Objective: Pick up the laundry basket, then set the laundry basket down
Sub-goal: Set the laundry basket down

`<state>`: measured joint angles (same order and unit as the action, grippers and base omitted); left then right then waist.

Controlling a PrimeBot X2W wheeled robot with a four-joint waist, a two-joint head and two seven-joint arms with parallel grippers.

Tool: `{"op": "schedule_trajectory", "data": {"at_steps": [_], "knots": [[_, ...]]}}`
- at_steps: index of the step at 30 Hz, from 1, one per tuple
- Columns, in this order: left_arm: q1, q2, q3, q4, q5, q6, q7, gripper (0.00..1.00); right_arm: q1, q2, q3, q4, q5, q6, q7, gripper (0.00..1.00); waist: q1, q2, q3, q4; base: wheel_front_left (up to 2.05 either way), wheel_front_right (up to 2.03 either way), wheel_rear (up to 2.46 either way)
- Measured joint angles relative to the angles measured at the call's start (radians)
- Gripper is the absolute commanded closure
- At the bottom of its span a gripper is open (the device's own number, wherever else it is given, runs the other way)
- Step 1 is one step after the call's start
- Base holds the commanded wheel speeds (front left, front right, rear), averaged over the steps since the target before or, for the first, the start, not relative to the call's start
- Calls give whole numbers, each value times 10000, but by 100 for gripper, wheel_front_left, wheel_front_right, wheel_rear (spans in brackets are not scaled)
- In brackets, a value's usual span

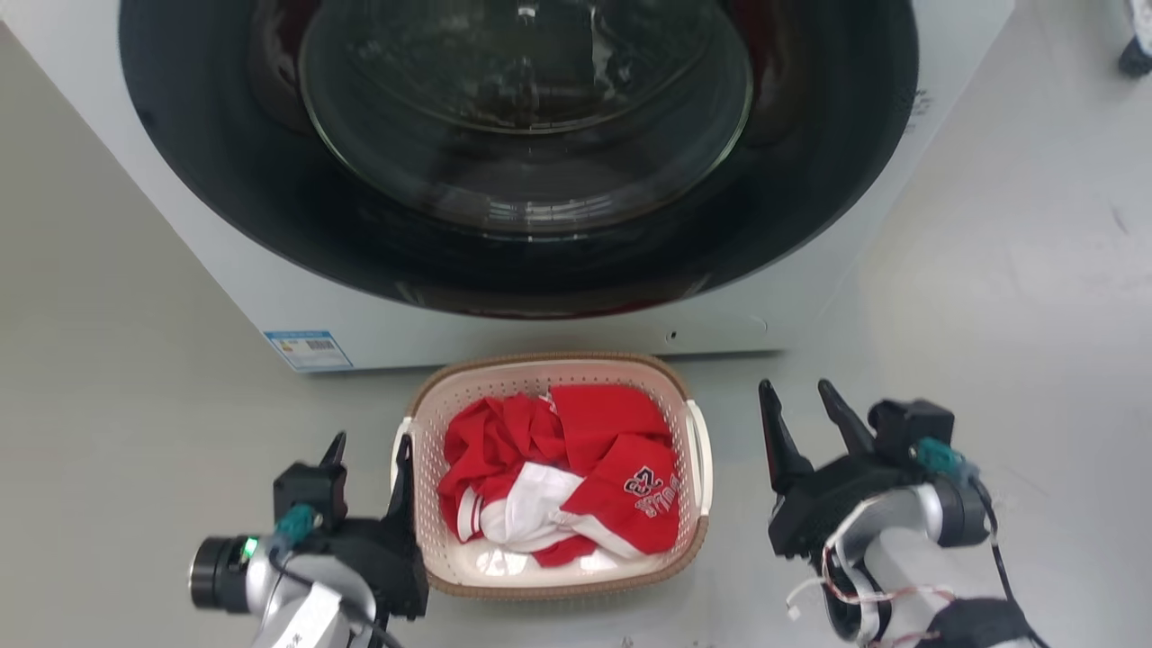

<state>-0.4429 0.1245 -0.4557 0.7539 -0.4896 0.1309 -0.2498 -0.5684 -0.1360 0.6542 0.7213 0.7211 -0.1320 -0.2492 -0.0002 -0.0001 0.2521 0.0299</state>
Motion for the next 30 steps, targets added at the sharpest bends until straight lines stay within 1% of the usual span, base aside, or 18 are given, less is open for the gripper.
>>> {"op": "schedule_trajectory", "data": {"at_steps": [8, 14, 15, 22, 26, 30], "knots": [[2101, 25, 1223, -1875, 1179, 0, 0, 0, 2082, -111, -1258, -1655, -1350, 0, -2, 0, 0, 0, -1083, 7, 0, 0, 0], [3533, -123, 1958, -3578, 2094, 0, 0, 0, 3703, -82, -2151, -3049, -2376, 0, -2, 0, 0, -1, -1737, 28, 0, 0, 0], [3994, -198, 2201, -4123, 2383, 0, 0, 0, 4162, -21, -2389, -3528, -2734, 0, 0, 0, 0, -1, -1908, 31, 0, 0, 0], [5250, -355, 2623, -5685, 3175, 0, 0, 0, 5476, 115, -3198, -5064, -3756, 0, -2, 0, 1, 0, -2386, -4, 0, 0, 0], [5690, -393, 2876, -6261, 3350, 0, 0, 0, 6018, 251, -3501, -5797, -4263, 0, -2, 0, 1, 0, -2607, -23, 0, 0, 0], [6007, -443, 2934, -6711, 3561, 0, 0, 0, 6450, 339, -3804, -6447, -4696, 0, -4, 0, 0, 0, -2691, -44, 0, 0, 0]]}}
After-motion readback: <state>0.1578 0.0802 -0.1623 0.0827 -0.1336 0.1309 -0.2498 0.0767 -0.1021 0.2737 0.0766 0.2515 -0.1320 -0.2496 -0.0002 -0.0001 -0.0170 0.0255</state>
